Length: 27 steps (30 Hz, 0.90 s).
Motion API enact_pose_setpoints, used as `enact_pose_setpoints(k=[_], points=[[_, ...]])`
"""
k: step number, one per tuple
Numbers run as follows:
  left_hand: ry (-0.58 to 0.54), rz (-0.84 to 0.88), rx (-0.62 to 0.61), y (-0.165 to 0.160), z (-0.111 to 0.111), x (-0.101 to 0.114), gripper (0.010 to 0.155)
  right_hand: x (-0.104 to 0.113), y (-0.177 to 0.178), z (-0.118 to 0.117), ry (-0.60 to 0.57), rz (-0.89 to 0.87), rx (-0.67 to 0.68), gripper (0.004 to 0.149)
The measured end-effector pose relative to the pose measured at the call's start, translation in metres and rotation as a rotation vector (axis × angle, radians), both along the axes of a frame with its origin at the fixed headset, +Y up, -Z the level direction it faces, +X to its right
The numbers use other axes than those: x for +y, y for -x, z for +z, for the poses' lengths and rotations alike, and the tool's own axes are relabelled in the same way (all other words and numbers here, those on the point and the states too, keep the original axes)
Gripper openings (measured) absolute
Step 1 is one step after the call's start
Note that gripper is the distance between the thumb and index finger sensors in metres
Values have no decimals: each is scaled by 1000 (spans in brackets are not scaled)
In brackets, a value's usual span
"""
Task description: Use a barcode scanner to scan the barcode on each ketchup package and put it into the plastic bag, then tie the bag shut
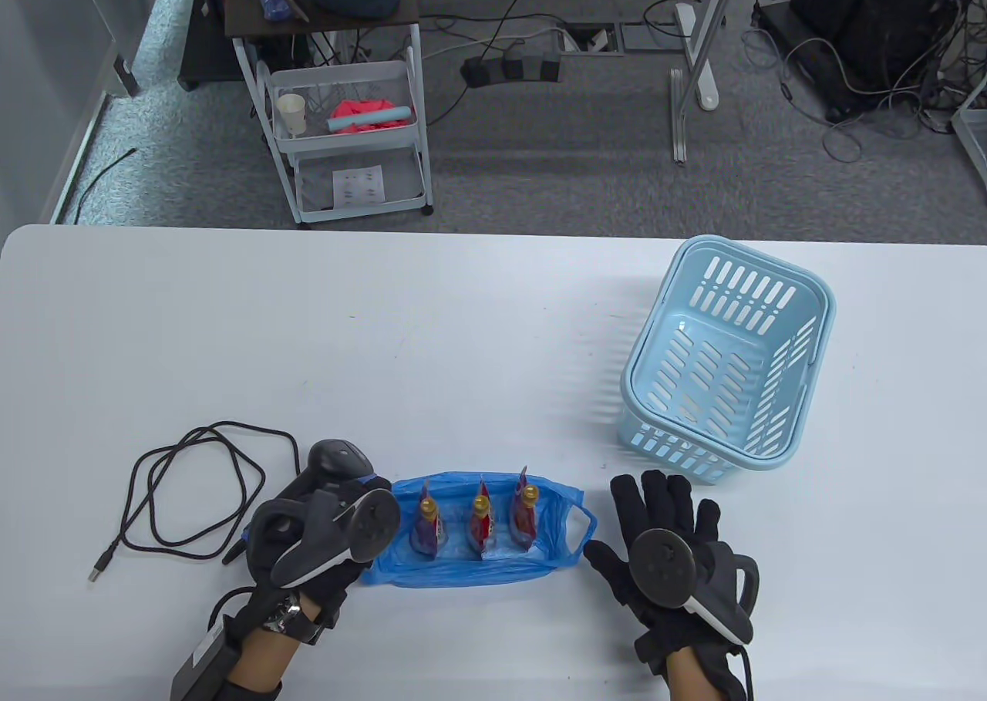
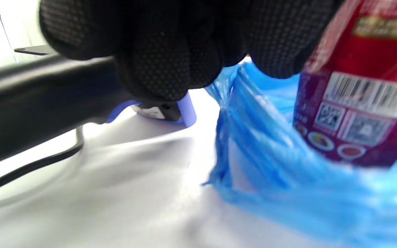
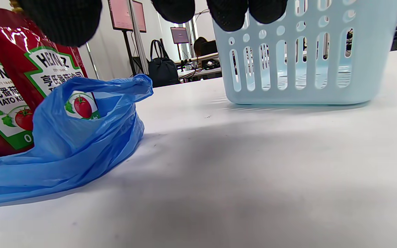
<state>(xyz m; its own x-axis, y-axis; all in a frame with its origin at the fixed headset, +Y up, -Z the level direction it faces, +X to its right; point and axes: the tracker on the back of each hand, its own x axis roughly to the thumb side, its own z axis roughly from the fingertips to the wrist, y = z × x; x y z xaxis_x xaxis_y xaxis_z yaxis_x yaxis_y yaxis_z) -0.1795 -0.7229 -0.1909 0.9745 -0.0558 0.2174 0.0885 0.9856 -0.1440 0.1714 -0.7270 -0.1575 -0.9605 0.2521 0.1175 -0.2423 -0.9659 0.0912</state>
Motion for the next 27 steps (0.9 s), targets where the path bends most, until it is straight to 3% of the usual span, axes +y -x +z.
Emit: enact_pose_setpoints(k=[12, 27], points=[[69, -156, -1, -6, 2, -37, 67, -4, 5, -2, 28, 3, 18, 81], [134, -42, 22, -5, -3, -50, 63, -13, 22, -16, 101, -182, -1, 71]])
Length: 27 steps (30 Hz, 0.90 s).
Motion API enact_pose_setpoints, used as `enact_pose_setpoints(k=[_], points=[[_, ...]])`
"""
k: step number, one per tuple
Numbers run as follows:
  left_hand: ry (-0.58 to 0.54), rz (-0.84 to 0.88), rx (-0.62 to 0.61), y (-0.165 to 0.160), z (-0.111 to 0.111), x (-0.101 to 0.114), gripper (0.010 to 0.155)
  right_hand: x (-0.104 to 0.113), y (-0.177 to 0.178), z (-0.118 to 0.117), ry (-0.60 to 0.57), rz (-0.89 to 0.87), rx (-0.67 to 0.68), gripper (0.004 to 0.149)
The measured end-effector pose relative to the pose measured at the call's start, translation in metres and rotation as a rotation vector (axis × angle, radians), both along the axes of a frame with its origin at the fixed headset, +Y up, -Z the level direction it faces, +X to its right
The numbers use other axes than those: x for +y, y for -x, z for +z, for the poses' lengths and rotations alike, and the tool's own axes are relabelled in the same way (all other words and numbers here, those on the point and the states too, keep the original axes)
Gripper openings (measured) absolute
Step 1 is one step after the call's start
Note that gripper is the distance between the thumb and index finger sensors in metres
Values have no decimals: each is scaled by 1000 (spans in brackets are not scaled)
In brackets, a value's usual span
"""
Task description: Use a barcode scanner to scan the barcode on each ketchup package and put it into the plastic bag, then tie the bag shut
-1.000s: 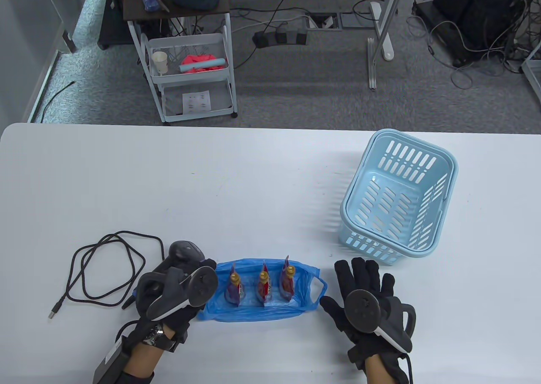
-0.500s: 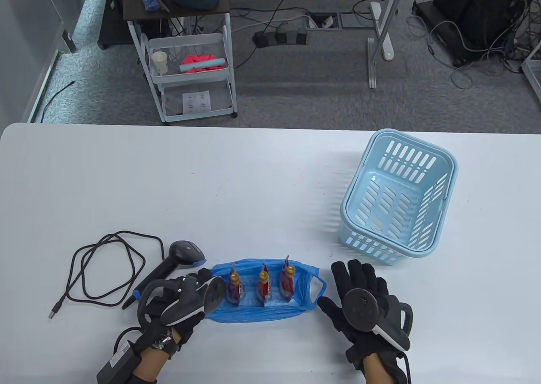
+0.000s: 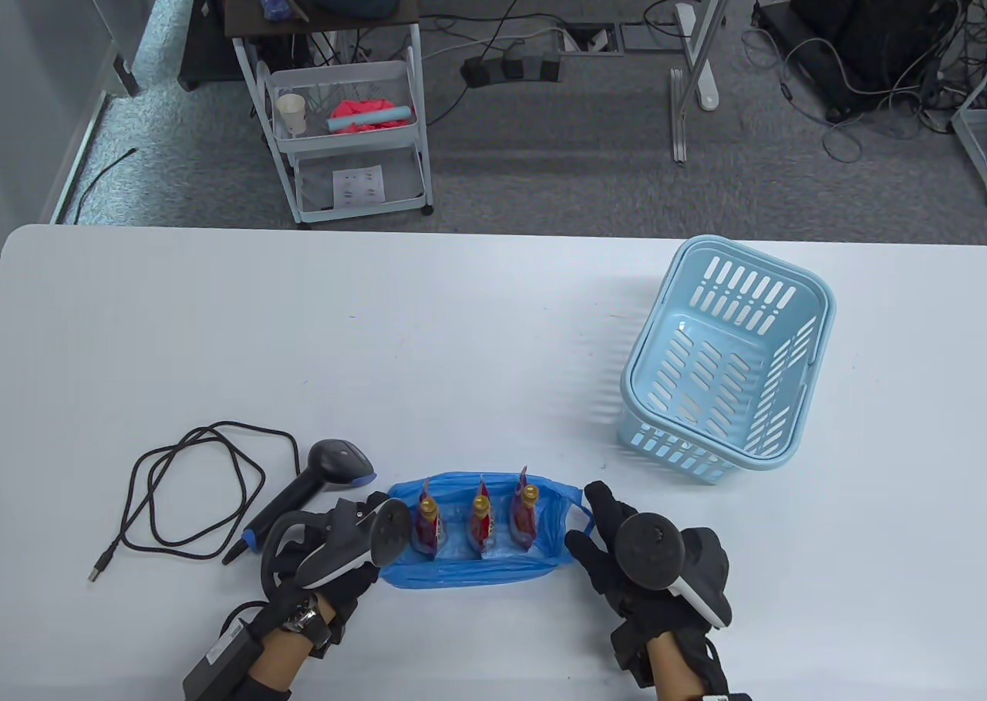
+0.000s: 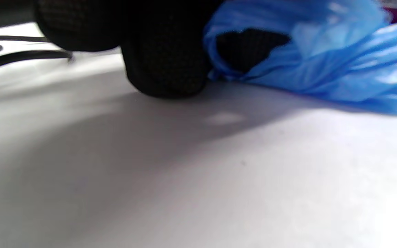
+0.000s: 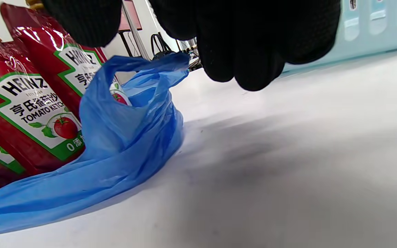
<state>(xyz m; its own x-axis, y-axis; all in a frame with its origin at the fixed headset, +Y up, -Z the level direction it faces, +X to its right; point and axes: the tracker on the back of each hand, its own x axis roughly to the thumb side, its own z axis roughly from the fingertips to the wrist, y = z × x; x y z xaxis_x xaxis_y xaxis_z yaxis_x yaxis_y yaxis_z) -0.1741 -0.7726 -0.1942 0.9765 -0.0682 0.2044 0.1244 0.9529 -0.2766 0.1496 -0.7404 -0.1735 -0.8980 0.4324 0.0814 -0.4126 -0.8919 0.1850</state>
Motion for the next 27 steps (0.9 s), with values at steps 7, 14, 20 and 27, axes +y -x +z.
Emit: enact_pose_setpoints(k=[7, 14, 20, 27], points=[[7, 7, -2, 0, -1, 0, 60, -12, 15, -21, 123, -47, -22, 62], [-33, -79, -30, -7, 3, 3, 62, -17, 11, -20, 87, -59, -21, 55], [-5, -40, -24, -10, 1, 1, 62, -15, 9, -19, 69, -103, -26, 53], [-9, 17, -10, -5, 0, 0, 65, -14, 10, -19, 58, -111, -13, 55]])
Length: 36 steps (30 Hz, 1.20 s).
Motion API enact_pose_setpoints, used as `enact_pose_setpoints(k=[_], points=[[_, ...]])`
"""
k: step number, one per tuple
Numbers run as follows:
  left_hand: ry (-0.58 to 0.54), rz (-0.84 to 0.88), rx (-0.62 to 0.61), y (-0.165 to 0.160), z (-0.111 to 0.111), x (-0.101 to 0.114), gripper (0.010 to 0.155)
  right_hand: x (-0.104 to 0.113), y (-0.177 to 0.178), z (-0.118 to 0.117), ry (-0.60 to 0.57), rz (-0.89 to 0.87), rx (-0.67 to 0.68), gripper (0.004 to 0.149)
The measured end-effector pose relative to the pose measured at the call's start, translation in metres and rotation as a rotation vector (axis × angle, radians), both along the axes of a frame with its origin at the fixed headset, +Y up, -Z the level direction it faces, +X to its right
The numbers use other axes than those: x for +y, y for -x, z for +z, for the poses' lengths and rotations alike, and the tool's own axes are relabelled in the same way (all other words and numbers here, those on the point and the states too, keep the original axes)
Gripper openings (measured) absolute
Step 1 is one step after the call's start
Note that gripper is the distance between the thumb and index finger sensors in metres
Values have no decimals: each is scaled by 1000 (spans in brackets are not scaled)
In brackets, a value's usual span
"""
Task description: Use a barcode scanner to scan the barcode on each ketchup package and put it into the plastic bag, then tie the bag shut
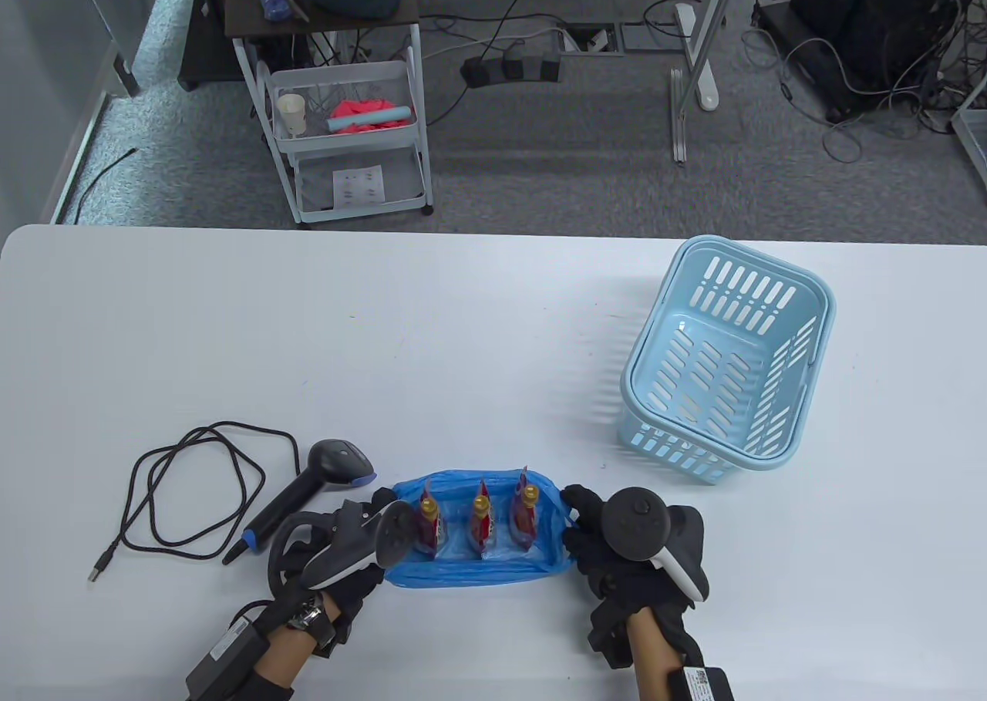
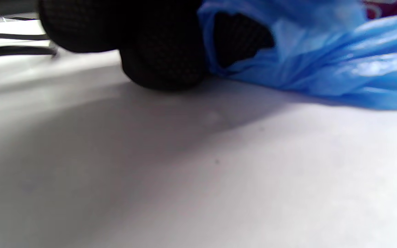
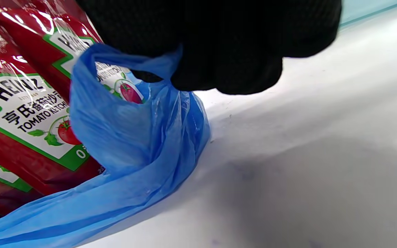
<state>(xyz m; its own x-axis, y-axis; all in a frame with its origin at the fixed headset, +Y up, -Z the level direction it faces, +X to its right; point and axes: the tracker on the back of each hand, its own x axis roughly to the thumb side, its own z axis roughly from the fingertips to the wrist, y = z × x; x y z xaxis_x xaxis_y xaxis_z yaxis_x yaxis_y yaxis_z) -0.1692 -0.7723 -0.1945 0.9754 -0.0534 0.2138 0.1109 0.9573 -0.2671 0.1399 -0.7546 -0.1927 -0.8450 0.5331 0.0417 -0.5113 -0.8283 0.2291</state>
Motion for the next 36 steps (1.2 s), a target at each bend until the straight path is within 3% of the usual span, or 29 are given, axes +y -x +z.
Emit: enact_pose_setpoints(k=[12, 22, 36], points=[[-129, 101, 23, 7, 5, 48, 68, 10, -8, 3, -55, -92, -25, 55], [-163, 380, 98, 26, 5, 91, 67, 24, -19, 8, -130, -204, -55, 54], [-210, 648, 119, 37, 7, 139, 66, 69, -24, 10, -212, -261, -34, 50]])
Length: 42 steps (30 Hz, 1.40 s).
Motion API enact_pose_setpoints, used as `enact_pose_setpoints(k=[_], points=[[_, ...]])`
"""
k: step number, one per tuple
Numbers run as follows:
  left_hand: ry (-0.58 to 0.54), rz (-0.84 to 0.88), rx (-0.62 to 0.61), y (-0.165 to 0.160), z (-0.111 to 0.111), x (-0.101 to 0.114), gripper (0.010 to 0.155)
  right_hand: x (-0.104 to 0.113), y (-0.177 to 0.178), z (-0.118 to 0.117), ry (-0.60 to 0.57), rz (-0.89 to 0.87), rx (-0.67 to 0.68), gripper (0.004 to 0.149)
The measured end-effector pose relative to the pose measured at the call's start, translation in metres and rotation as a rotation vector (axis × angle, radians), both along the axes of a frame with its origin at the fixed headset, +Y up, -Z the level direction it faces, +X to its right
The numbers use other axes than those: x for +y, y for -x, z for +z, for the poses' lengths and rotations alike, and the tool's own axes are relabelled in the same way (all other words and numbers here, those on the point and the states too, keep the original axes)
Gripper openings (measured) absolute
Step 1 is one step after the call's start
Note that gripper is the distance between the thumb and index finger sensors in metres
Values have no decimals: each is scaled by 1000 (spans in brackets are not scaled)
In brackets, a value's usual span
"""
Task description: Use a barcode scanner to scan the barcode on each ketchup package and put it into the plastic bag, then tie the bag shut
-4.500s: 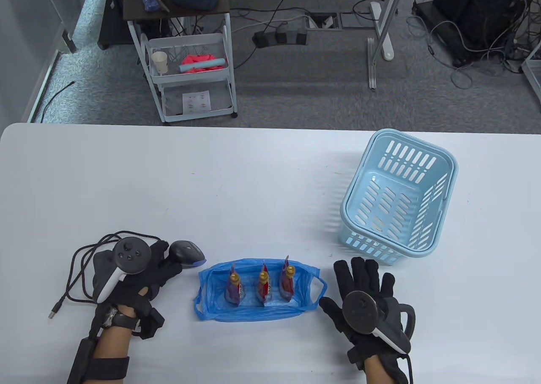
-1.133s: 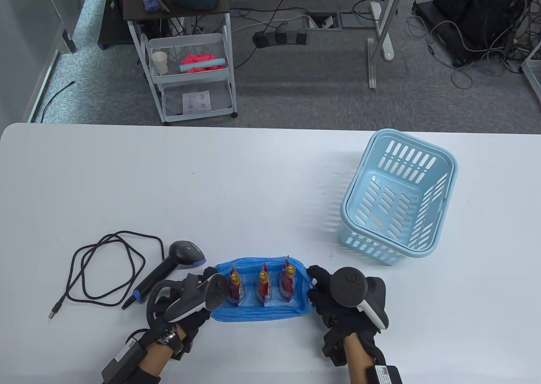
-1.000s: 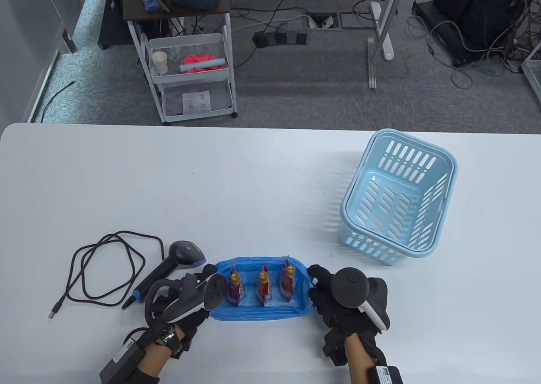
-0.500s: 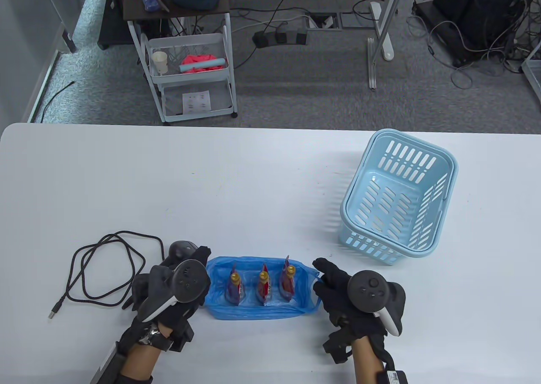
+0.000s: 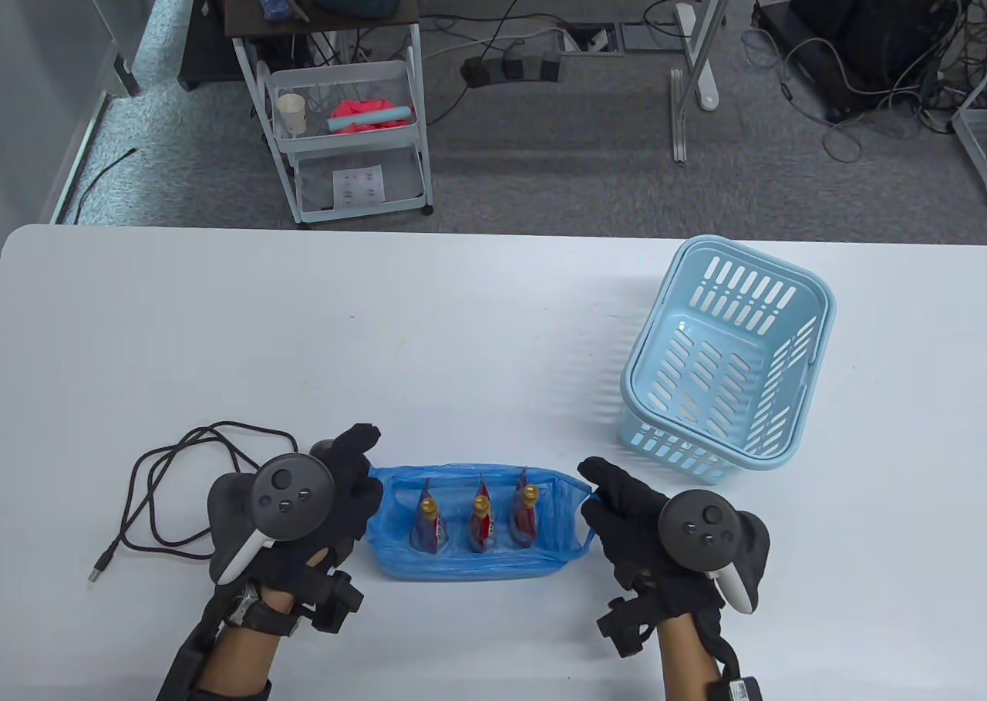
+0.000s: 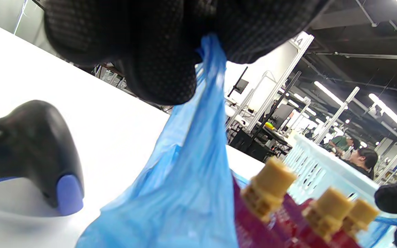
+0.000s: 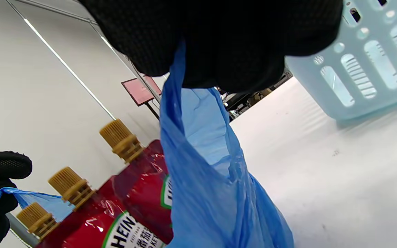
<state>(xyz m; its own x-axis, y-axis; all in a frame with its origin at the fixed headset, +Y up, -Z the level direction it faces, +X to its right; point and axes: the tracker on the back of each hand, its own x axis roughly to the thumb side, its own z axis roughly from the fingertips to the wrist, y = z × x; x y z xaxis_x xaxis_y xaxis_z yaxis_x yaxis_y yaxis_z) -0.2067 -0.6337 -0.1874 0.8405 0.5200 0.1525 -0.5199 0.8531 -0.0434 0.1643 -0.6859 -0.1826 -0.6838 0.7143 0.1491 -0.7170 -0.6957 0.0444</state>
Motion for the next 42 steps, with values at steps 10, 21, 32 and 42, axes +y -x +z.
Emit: enact_pose_setpoints(k=[10, 21, 32, 42], points=[[-58, 66, -11, 1, 2, 32, 66, 35, -4, 0, -31, -79, 18, 47], [-125, 98, -12, 5, 6, 63, 60, 68, -2, -1, -66, -187, 39, 44], [-157, 128, -26, 6, 9, 85, 58, 89, 4, 2, -105, -227, 64, 43], [-201, 164, -57, 19, 14, 85, 64, 91, 5, 3, -107, -220, 63, 43]])
